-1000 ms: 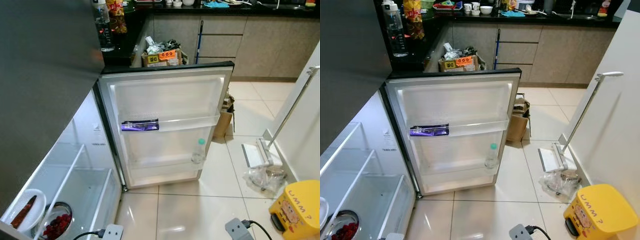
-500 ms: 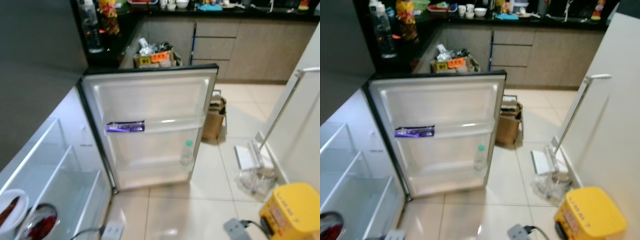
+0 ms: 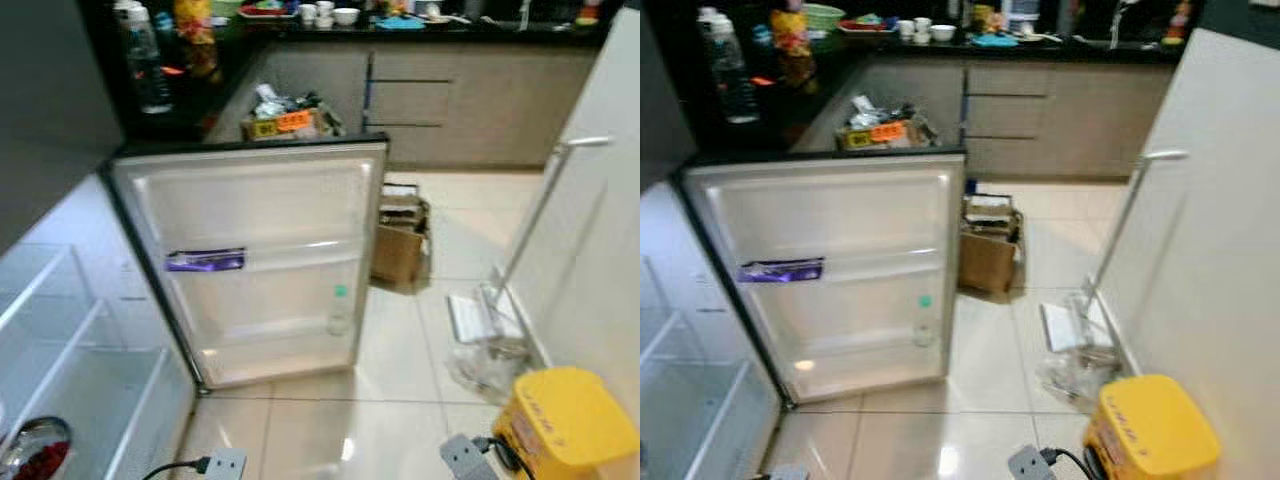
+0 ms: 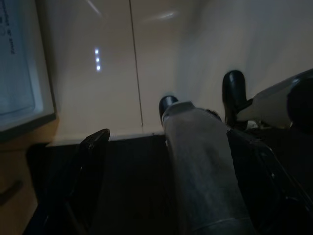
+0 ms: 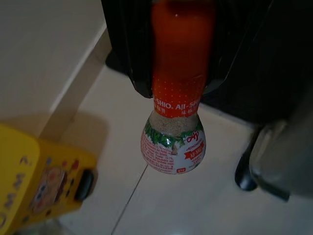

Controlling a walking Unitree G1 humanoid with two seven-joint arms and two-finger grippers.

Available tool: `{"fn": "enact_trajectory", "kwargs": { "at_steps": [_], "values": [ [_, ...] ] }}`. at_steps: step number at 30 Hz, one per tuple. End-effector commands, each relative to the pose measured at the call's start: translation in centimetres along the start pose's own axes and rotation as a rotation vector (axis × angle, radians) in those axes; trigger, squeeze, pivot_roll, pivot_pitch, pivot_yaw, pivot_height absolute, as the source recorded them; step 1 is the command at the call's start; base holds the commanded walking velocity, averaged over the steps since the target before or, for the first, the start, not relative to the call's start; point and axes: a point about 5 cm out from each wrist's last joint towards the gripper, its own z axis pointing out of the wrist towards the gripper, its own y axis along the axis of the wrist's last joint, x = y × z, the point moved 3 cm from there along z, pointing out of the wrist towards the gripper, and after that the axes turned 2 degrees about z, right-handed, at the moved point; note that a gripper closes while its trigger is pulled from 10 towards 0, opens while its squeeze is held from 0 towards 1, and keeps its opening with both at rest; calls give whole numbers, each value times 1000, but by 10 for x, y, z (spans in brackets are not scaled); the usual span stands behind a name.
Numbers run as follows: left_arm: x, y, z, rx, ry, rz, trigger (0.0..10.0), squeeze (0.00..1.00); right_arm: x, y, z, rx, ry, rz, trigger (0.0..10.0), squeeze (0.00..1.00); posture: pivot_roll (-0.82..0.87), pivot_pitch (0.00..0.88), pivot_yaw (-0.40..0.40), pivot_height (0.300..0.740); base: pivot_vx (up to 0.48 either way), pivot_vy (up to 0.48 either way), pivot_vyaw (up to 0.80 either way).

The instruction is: Restocking fridge

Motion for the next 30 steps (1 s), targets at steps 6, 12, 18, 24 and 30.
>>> {"fn": "enact_trajectory", "kwargs": {
  "at_steps": [6,12,18,24,30],
  "values": [
    [1,-1,0,2,6,-5,10000,0,0,1,0,-5,-2,0,10000,0,-78,0,-20,740,0,0,0],
    [2,1,0,-2,8,3,10000,0,0,2,0,-8,0,1,10000,0,-78,0,-20,740,0,0,0],
    [2,1,0,-4,6,7,10000,0,1,1,0,-8,1,0,10000,0,-78,0,-20,740,0,0,0],
    [1,2,0,-6,4,9,10000,0,0,-2,0,-6,2,1,10000,0,-82,0,-18,740,0,0,0],
    [1,3,0,-7,3,9,10000,0,-1,3,0,-16,2,3,10000,0,-82,0,-18,740,81,0,0]
  ]
}}
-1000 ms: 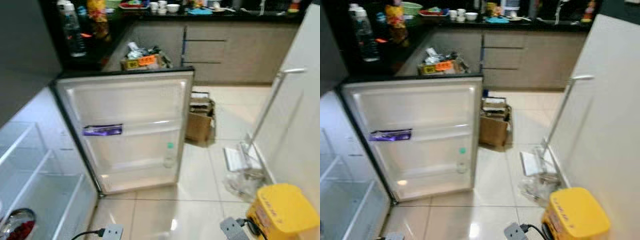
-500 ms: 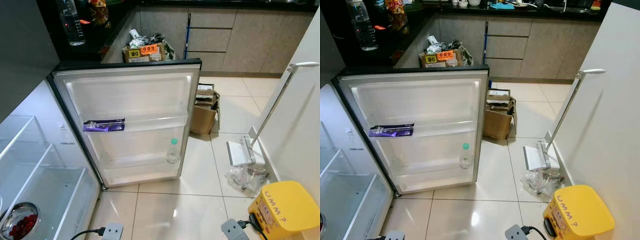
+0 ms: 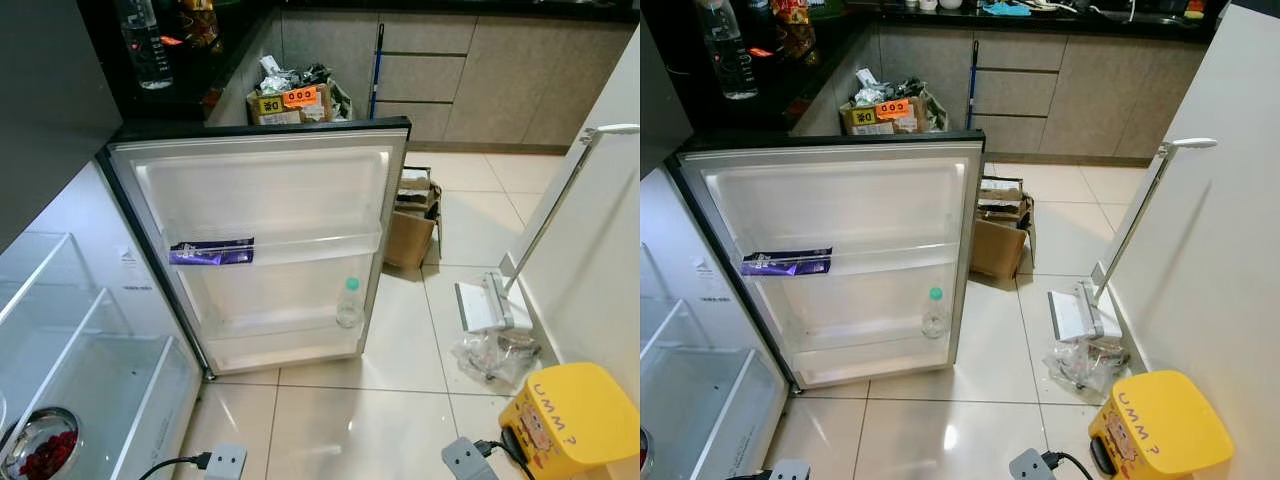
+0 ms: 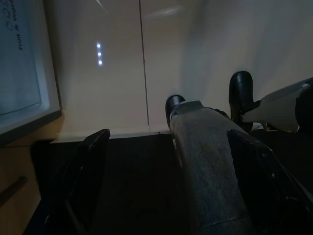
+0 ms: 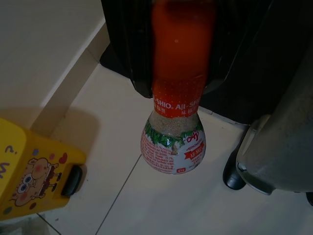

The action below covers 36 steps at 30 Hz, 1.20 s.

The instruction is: Restocking fridge

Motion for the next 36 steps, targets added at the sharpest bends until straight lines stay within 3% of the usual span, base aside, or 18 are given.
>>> {"fn": "enact_trajectory", "kwargs": {
  "at_steps": [1,36],
  "values": [
    [0,-2,0,6,-1,11,10000,0,-2,3,0,-10,-3,1,10000,0,-82,0,-18,740,255,0,0],
    [-1,-1,0,5,-12,28,10000,0,-3,-4,-1,-4,9,8,10000,0,-84,0,-17,740,309,0,0]
  ]
}}
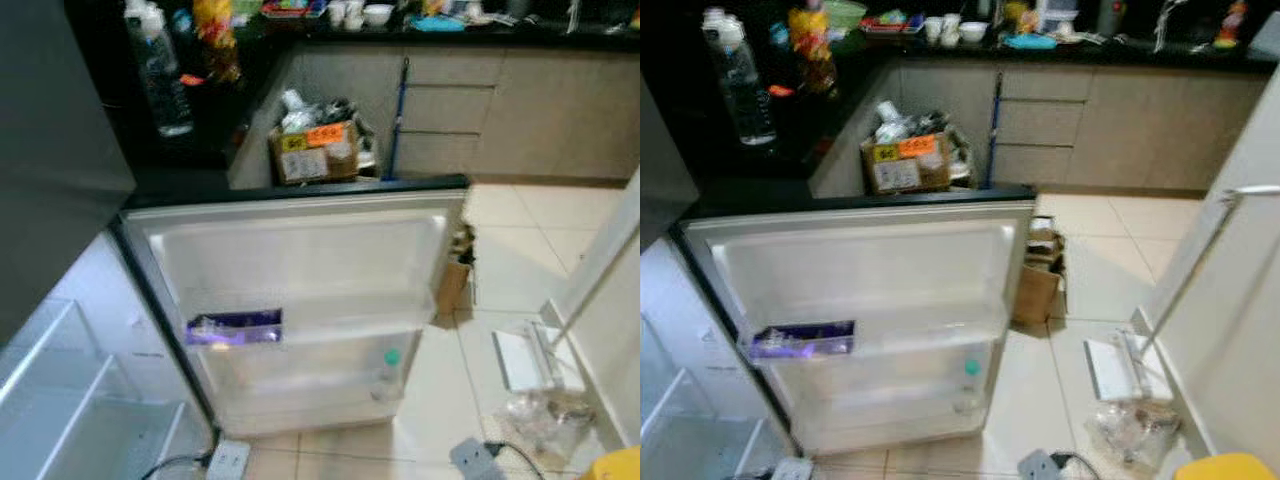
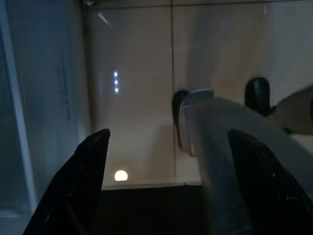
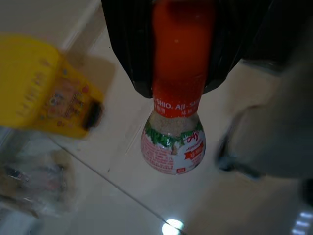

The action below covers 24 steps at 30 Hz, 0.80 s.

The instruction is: Restocking fridge

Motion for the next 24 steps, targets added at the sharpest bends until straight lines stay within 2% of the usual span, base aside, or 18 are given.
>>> {"fn": "enact_trajectory", "kwargs": {
  "at_steps": [1,3,10,16,24],
  "values": [
    [-3,5,1,-14,-6,12,10000,0,-9,-3,-1,4,-19,1,10000,0,-84,0,-17,740,315,0,0],
    [-3,5,1,-14,-6,13,10000,0,-11,-4,-1,5,-21,3,10000,0,-84,0,-17,740,304,0,0],
    [-5,6,1,-25,-20,-7,10000,0,-14,-5,-2,8,-21,20,10000,0,-86,0,-18,740,0,0,0],
    [-8,6,2,-18,-37,-1,10000,0,-19,-7,-3,11,-2,46,10000,0,-89,0,-17,740,0,-442,0],
    [-6,6,1,-23,-24,-17,10000,0,-33,-15,-7,10,40,27,10000,0,-92,0,-16,740,0,0,0]
  ]
}}
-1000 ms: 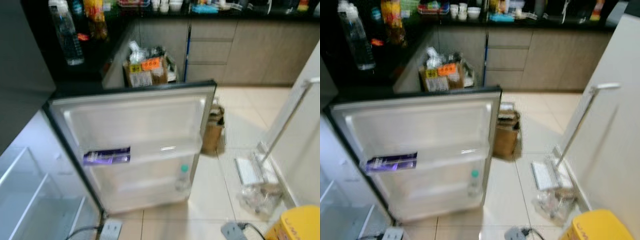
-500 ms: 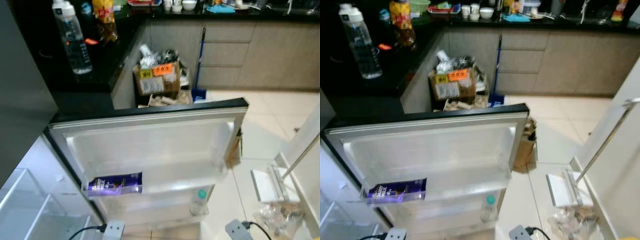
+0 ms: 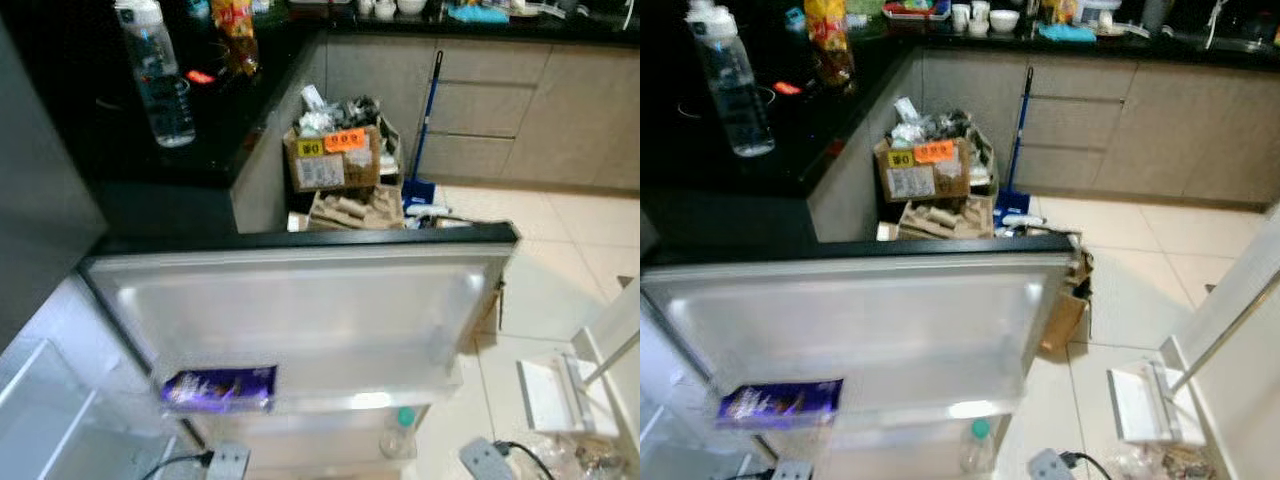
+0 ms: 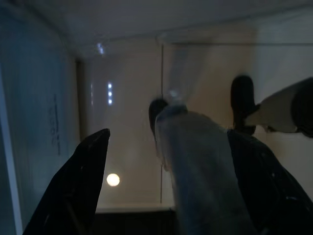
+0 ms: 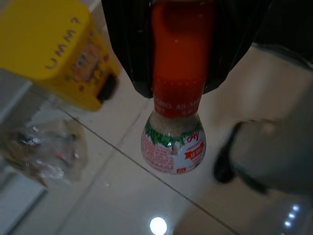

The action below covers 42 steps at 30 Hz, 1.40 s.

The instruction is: Restocking fridge

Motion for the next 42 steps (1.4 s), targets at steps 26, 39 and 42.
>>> {"fn": "enact_trajectory", "kwargs": {
  "at_steps": [26,39,42],
  "values": [
    [22,-2,-5,-22,61,-43,10000,0,-32,183,-133,-722,887,-484,10000,0,-102,0,-12,740,0,0,0],
    [17,-2,-4,-28,44,-47,10000,0,2,230,-226,-1086,1110,-733,10000,0,-102,0,-19,740,0,0,0],
    [16,-2,-4,-26,41,-46,10000,0,-1,241,-212,-1005,948,-802,10000,0,-102,0,-23,740,0,0,0]
  ]
}}
